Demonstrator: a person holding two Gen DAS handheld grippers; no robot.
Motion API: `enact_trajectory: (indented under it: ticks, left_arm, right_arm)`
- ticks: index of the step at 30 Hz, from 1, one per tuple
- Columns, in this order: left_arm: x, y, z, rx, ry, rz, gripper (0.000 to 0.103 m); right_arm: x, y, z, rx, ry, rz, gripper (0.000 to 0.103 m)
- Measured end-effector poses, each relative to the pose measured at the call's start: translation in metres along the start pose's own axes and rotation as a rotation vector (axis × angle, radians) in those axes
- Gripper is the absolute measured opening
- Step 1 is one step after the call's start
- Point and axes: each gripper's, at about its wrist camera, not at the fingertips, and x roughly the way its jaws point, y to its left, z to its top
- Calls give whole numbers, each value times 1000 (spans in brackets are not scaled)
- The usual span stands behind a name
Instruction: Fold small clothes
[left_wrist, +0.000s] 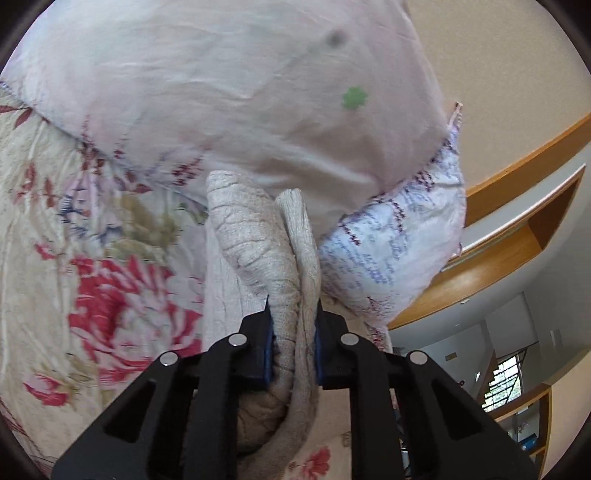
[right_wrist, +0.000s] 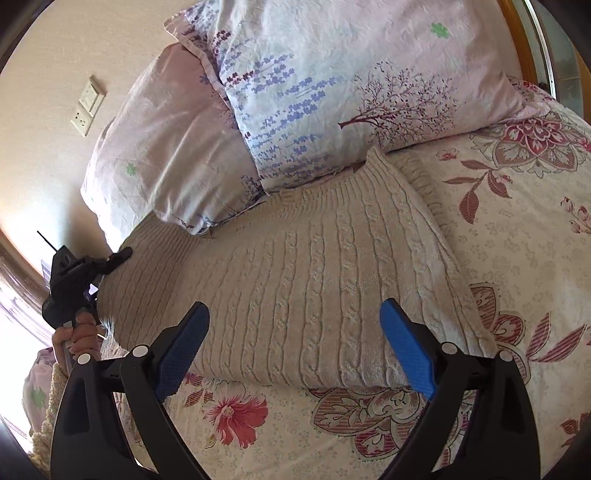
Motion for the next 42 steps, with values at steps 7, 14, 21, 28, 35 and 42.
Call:
enact_trajectory:
  ticks: [7,14,21,28,35,42]
  left_arm:
    - [84,-49,-45,33,119,-50,15]
    - [110,-49,-63,11,175,-100,31]
    - [67,-42,-51,50,142,-168,61]
    - [46,-1,-42,100,93,132,65]
    - [64,14,-54,123,170,182,67]
    - [69,18,-56,90,197,140,65]
  right_arm:
    - [-3,-3,8,13,-14,27,95]
    - [14,-6,17,61,45,99,95]
    - [59,-7,26,188,208,251,95]
    - [79,16,34,143,257,274,84]
    - [110,37,35,59,363,219,73]
    - [139,29,42,155,370,290,43]
